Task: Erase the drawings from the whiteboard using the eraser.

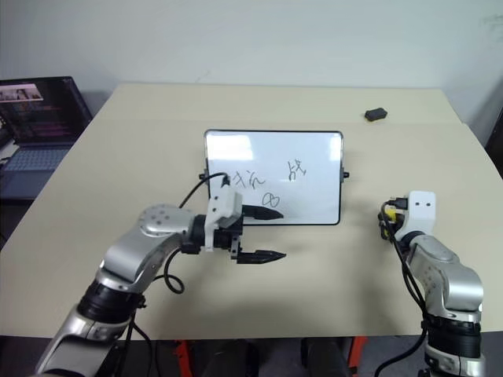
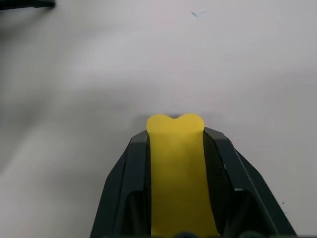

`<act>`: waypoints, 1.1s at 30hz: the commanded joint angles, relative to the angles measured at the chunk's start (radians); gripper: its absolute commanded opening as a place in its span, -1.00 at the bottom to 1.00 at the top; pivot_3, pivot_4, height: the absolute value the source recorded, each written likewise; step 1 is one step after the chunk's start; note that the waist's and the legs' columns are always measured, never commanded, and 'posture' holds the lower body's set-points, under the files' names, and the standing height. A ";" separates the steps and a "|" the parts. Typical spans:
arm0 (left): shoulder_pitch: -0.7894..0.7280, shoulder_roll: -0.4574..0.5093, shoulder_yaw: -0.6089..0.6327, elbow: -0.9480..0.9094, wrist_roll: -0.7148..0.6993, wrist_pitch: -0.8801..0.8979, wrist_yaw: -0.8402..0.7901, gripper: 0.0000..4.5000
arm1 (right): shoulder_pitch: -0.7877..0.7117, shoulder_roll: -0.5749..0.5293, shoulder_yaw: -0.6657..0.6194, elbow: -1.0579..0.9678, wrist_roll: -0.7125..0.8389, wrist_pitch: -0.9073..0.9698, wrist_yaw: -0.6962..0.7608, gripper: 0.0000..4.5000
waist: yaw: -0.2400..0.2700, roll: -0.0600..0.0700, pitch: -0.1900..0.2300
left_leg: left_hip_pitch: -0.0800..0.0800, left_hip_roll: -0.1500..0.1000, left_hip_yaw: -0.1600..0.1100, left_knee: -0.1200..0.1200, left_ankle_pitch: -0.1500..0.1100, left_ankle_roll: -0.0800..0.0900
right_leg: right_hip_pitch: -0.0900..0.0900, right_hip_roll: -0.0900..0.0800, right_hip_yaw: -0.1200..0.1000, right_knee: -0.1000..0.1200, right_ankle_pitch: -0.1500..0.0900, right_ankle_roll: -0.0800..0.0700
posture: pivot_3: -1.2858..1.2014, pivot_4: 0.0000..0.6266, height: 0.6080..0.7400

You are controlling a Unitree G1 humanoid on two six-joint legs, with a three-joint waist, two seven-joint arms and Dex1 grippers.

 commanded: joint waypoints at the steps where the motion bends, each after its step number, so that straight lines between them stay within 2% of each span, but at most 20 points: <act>1: 0.026 -0.021 0.082 -0.104 -0.040 0.063 0.111 1.00 | 0.026 -0.014 0.018 -0.099 0.015 -0.014 0.046 -0.52 | 0.000 0.000 0.000 | 0.000 0.000 0.000 0.000 0.000 0.000 | 0.000 0.000 0.000 0.000 0.000 0.000 | 0.03 -0.52 1.00; 8: 0.124 0.028 0.230 -0.257 -0.080 0.211 0.275 1.00 | 0.125 -0.076 0.121 -0.288 0.063 -0.008 0.191 -0.52 | -0.002 0.000 0.000 | 0.000 0.000 -0.001 0.001 0.000 0.000 | 0.000 0.000 -0.001 0.001 0.000 0.000 | 0.03 -0.52 1.00; 16: 0.149 0.086 0.318 -0.256 -0.070 0.242 0.359 1.00 | 0.110 -0.107 0.305 -0.318 -0.033 -0.145 0.258 -0.52 | 0.001 -0.001 0.000 | 0.001 -0.001 -0.001 0.003 0.000 0.000 | 0.000 0.000 -0.001 0.004 0.000 0.000 | 0.03 -0.52 1.00; 22: 0.161 0.123 0.345 -0.245 -0.074 0.253 0.371 1.00 | 0.061 -0.080 0.381 -0.264 -0.087 -0.233 0.284 -0.52 | 0.001 -0.001 -0.001 | 0.002 -0.001 -0.001 0.003 0.000 0.000 | 0.000 0.000 -0.001 0.005 0.000 0.000 | 0.03 -0.52 1.00; 29: 0.178 0.115 0.334 -0.250 -0.080 0.246 0.384 1.00 | -0.035 -0.007 0.340 -0.178 -0.164 -0.414 0.232 -0.52 | 0.000 -0.001 -0.001 | 0.002 -0.001 0.000 0.004 0.000 -0.001 | 0.000 -0.001 0.000 0.006 0.000 0.000 | 0.03 -0.52 1.00; 33: 0.143 0.101 0.302 -0.231 -0.076 0.244 0.388 1.00 | -0.163 0.020 0.338 -0.042 -0.265 -0.584 0.179 -0.52 | 0.000 -0.001 -0.001 | 0.002 -0.001 0.000 0.005 0.000 -0.001 | 0.000 -0.001 0.000 0.007 0.000 0.000 | 0.03 -0.52 1.00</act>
